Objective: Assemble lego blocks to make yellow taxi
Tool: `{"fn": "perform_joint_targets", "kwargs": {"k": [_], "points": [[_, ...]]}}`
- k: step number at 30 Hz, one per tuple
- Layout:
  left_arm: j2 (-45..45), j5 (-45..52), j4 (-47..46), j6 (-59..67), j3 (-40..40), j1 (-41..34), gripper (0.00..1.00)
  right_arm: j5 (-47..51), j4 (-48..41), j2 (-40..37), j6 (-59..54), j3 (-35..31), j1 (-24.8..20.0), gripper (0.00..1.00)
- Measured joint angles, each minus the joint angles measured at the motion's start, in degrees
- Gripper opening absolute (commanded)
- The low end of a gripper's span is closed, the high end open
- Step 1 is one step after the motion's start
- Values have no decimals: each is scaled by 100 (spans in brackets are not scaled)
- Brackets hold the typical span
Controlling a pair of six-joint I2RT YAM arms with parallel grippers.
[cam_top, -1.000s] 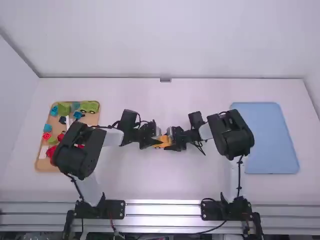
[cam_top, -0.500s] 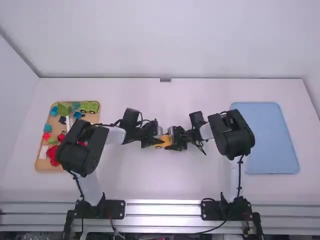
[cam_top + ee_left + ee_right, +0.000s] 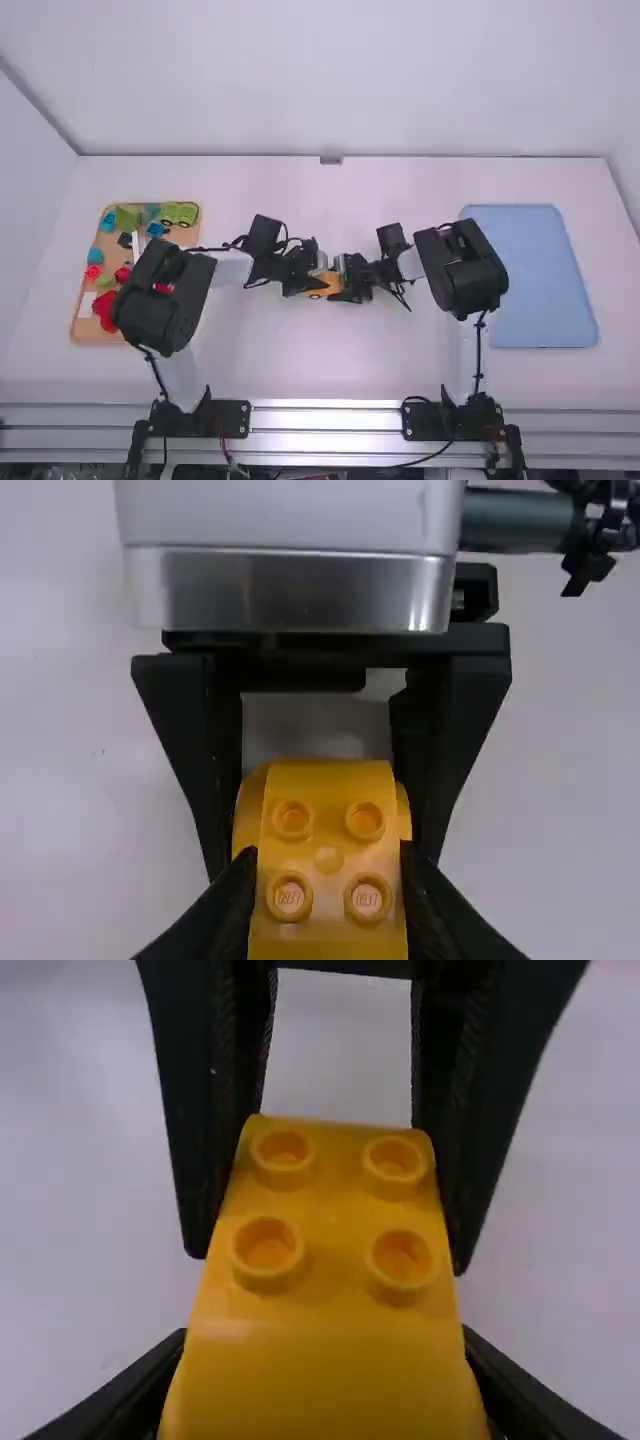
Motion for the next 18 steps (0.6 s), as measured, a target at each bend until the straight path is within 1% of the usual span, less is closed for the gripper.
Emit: {"fn": "perform_joint_targets", "kwargs": {"k": [5, 11, 18], "points": [[-232, -271, -116, -9, -94, 0, 2, 4, 20, 0, 9, -4, 37, 62], [-293, -415, -133, -11, -116, -17, 2, 9, 28, 0, 7, -4, 37, 61], [-402, -481, 498, -42, -531, -17, 2, 2, 17, 0, 7, -4, 55, 62]]}}
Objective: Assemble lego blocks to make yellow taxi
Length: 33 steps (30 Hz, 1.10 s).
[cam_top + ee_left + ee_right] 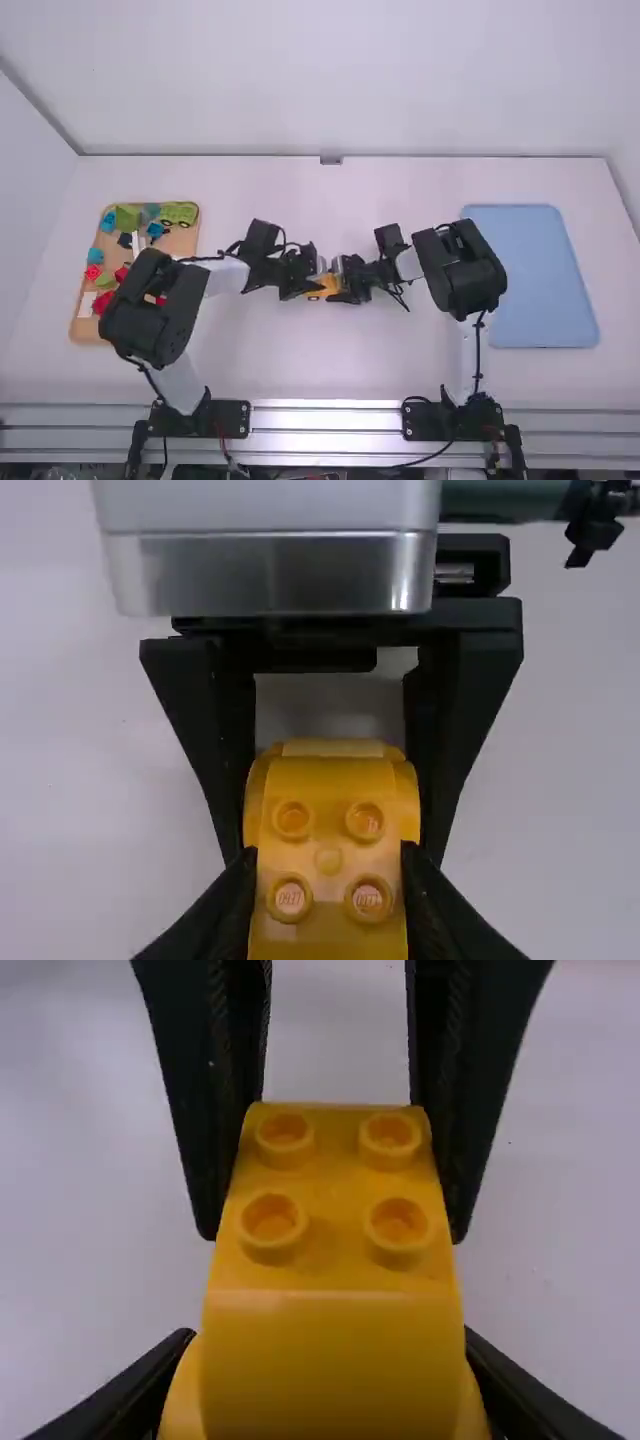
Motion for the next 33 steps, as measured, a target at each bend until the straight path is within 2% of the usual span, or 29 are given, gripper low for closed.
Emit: {"fn": "perform_joint_targets", "kwargs": {"k": [9, 21, 28, 30, 33], "points": [[-208, -98, 511, -319, -479, 0, 2, -13, 7, 0, -7, -9, 46, 61], [-155, -304, 1080, -575, -573, -70, 2, 28, 52, 0, 0, -9, 7, 64], [-103, -323, -153, -238, 17, -68, 2, 24, 35, 0, -2, -9, 9, 64], [-74, -372, -651, -13, 260, -70, 2, 4, 24, 0, -2, -9, 9, 61], [-57, -439, -817, 188, 330, -61, 2, -9, 9, 0, 0, -9, 7, 59]]}}
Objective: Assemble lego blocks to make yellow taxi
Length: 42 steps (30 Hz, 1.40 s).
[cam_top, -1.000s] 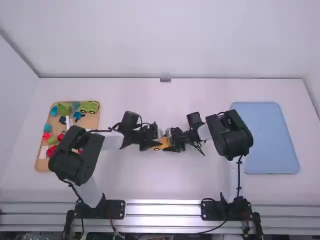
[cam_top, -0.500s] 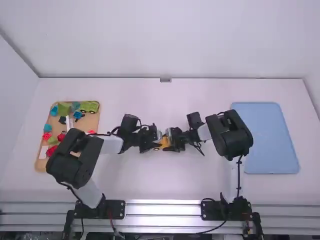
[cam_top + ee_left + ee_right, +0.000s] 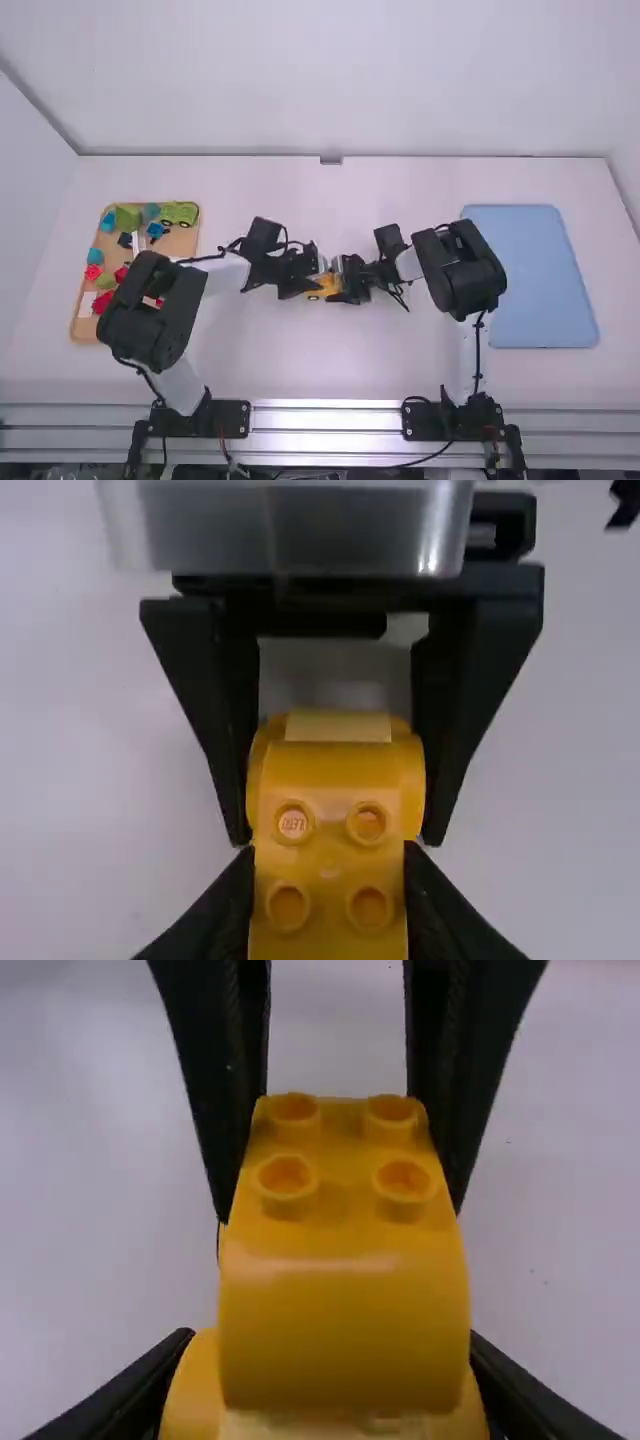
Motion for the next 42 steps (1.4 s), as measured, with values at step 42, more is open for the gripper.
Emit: {"fn": "perform_joint_targets", "kwargs": {"k": [42], "points": [[378, 79, 245, -55, 267, -310, 2, -92, -48, 0, -42, -33, -219, 55]]}}
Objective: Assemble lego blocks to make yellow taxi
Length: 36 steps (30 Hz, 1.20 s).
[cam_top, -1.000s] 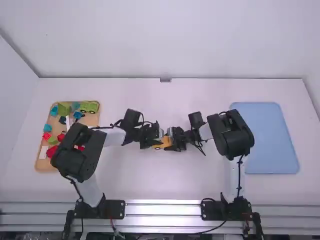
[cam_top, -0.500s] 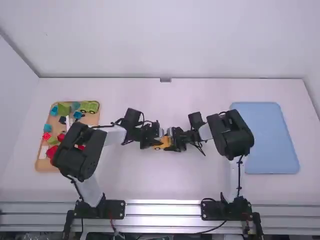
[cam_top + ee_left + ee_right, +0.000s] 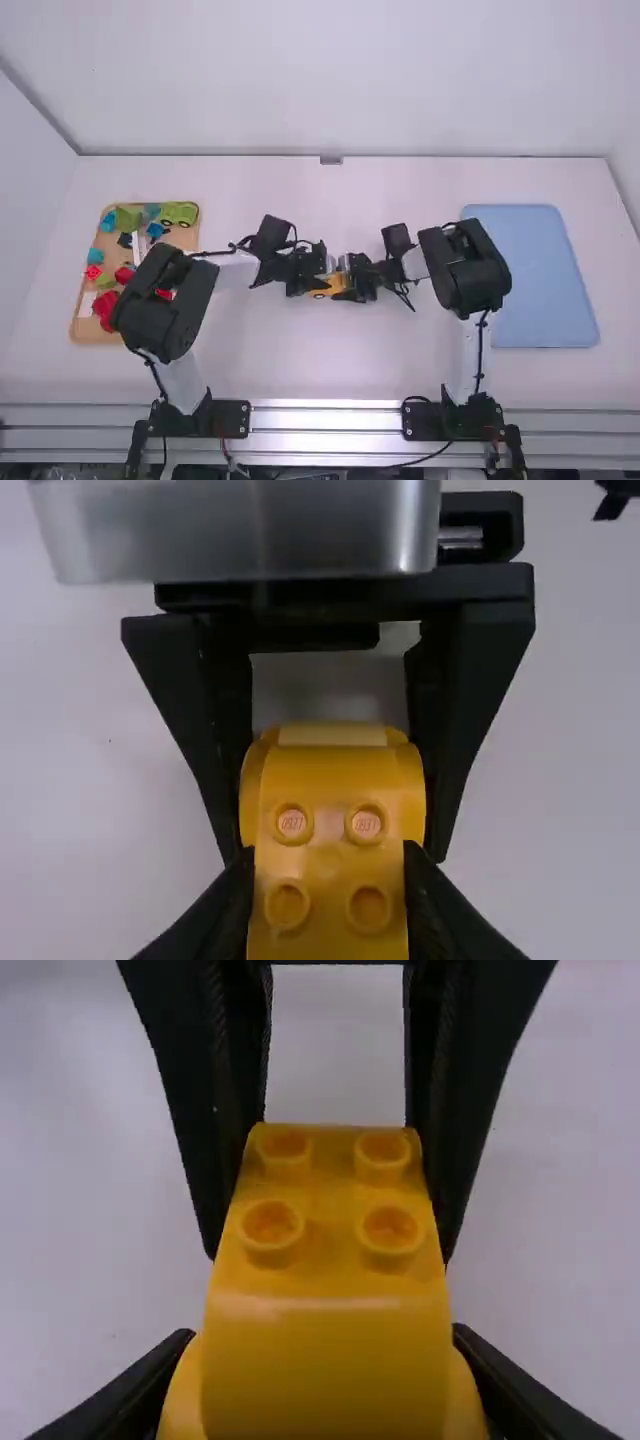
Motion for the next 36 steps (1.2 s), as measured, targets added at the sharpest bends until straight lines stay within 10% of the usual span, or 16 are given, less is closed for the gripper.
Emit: {"fn": "perform_joint_targets", "kwargs": {"k": [8, 16, 36], "points": [[-17, -63, 83, -87, -9, -24, 2, 9, 4, 0, 7, 0, -4, 56], [-15, -57, 234, -149, -55, -24, 30, 20, 20, 0, 11, 0, -11, 56], [68, -374, 249, -122, -155, -188, 50, 28, 31, 0, 22, 0, 131, 53]]}}
